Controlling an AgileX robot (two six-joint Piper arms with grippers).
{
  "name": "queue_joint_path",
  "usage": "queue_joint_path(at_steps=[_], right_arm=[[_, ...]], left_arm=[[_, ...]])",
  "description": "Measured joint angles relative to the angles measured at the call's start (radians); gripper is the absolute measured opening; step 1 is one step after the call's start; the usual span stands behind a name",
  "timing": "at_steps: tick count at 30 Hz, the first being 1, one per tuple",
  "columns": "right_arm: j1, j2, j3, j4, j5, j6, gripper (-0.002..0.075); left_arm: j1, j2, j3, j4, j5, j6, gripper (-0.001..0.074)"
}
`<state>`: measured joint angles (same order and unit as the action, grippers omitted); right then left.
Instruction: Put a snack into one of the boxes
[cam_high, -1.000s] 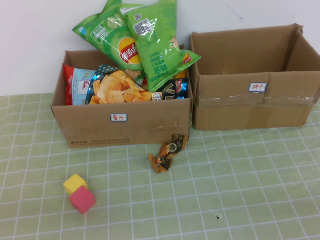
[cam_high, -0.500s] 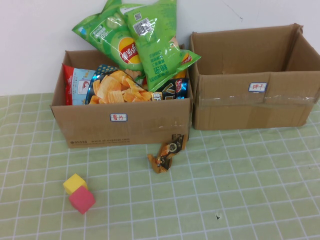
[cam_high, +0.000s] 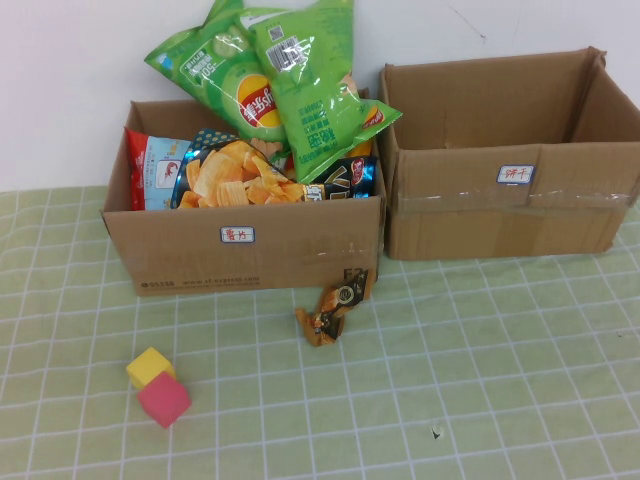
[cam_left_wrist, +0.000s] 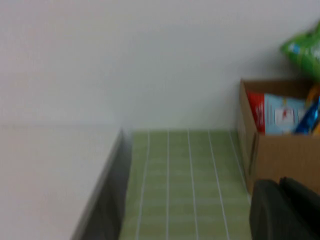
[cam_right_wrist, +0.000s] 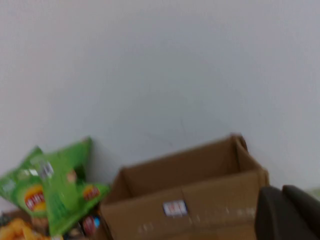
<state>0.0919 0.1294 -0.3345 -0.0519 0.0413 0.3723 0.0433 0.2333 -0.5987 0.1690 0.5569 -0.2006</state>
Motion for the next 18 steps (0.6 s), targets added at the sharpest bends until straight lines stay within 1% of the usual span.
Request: queue_joint_path(at_steps=[3,6,9,11,14,15,18], right_arm=[[0.0,0.053,0.0,-0.007,0.146,0.0,-0.0002],[0.0,0.082,0.006,-0.008,0.22,0.0,-0.0002],[0.0,0.085,0.017,-0.008,0.286,0.0,-0.0002],[0.0,0.085,0.028,-0.008,0.347,0.0,-0.0002],[0.0,0.091,0.031,-0.008,0.412,0.0,-0.0002],[0.0,0.096,0.031,0.0,0.467,-0.009,-0.0002],[0.0,0.114,0.02,0.039,0.547,-0.08,-0.0002]], left_arm=[[0.0,0.069,0.008,-0.075,0.12,0.0,-0.0002],[0.0,0.125,0.046,-0.155,0.163,0.002,-0.0002],[0.0,0.171,0.113,-0.218,0.151,0.002,-0.0002],[0.0,0.213,0.181,-0.274,0.093,0.002,-0.0002],[0.0,0.252,0.215,-0.361,0.058,0.012,-0.0002],[0.0,0.275,0.219,-0.448,0.056,0.074,-0.0002],[0.0,0.324,0.219,-0.667,0.056,0.265,-0.0002]])
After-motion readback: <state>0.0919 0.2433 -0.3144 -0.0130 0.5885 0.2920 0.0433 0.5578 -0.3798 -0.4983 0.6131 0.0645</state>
